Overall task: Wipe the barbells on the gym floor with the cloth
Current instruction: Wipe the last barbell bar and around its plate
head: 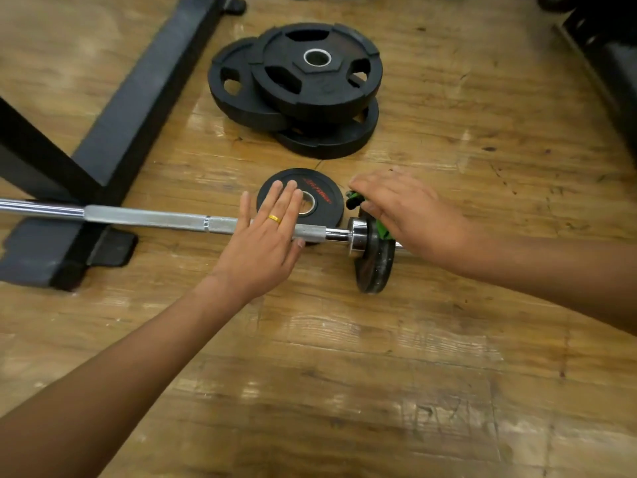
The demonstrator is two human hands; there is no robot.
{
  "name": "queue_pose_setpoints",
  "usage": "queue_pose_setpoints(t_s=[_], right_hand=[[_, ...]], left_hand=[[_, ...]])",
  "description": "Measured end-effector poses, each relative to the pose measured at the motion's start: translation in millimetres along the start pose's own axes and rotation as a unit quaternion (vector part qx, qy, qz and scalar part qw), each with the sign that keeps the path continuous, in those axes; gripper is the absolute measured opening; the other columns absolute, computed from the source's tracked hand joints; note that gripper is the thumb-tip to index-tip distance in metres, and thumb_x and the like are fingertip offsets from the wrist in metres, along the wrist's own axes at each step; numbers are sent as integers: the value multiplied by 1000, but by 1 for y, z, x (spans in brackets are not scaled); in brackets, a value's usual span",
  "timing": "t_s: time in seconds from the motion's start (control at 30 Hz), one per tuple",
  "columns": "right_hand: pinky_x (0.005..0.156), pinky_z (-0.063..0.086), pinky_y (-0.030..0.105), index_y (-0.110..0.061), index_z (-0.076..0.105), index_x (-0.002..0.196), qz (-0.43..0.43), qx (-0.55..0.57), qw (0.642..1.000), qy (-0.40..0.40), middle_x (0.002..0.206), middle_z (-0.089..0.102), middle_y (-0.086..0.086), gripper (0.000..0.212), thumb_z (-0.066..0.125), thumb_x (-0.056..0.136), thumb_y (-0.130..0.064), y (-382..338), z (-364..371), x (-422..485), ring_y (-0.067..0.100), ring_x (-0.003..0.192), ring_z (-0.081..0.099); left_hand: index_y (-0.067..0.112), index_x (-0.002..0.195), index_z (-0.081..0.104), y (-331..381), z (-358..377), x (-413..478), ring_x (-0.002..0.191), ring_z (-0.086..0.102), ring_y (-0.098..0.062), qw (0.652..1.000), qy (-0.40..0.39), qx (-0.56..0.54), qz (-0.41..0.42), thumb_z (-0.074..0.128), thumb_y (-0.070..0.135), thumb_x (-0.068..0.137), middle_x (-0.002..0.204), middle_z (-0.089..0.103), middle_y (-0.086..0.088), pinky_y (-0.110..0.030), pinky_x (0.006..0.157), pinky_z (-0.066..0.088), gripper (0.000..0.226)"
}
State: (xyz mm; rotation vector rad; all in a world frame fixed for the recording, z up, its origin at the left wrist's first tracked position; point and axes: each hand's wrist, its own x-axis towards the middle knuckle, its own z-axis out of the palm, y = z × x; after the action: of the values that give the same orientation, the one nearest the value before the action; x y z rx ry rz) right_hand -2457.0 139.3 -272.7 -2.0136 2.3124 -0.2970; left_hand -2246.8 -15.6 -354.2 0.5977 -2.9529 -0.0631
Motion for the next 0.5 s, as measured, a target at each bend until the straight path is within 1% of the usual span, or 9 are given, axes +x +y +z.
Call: queue_pose_setpoints(t_s=[0.07,0.17,0.23,0.3,0.37,0.43,0.5], right_hand=[[122,18,41,-14,47,148,6,-12,1000,-12,150,51,6,42,45,107,-22,-12,10,15,24,142,41],[119,28,43,-14,51,145,21,-21,999,18,146,55,6,41,47,106,-24,-36,30,39,24,137,47],[115,34,44,-14,52,143,52,-33,998,35,143,58,5,40,50,105,-23,-50,49,53,24,133,51],[114,36,45,-15,51,142,104,-33,994,32,140,60,4,39,51,104,-22,-62,74,60,24,130,52],[118,31,44,-16,51,140,158,-24,987,20,138,60,4,36,50,104,-21,-69,101,55,25,132,49],[123,15,42,-14,45,146,200,-18,980,5,147,53,5,42,48,105,-19,-74,123,46,26,143,39],[124,2,40,-13,36,153,213,-21,977,6,156,42,6,47,43,107,-22,-76,129,45,24,150,27]], left_hand=[[7,161,5,-2,0,-2,156,-5,-23,1000,11,-13,-21,31,41,107,169,2,-8,-57,121,-3,68],[7,161,7,-5,3,-3,156,-5,-22,998,28,-31,-54,35,37,107,169,3,-8,-57,121,-4,68],[7,161,7,-7,7,-4,156,-5,-21,995,35,-52,-77,34,33,107,169,4,-7,-56,121,-4,66],[6,161,7,-7,12,-6,156,-4,-20,993,35,-67,-86,33,30,107,169,5,-7,-55,121,-4,64],[6,160,8,-5,18,-8,156,-3,-21,994,29,-73,-82,31,27,107,169,6,-8,-55,121,-2,62],[6,160,8,-3,23,-10,156,-2,-20,993,15,-85,-76,30,24,106,169,6,-7,-55,123,0,61],[8,161,7,0,28,-11,156,-3,-18,993,2,-100,-66,30,20,106,169,5,-5,-54,124,1,61]])
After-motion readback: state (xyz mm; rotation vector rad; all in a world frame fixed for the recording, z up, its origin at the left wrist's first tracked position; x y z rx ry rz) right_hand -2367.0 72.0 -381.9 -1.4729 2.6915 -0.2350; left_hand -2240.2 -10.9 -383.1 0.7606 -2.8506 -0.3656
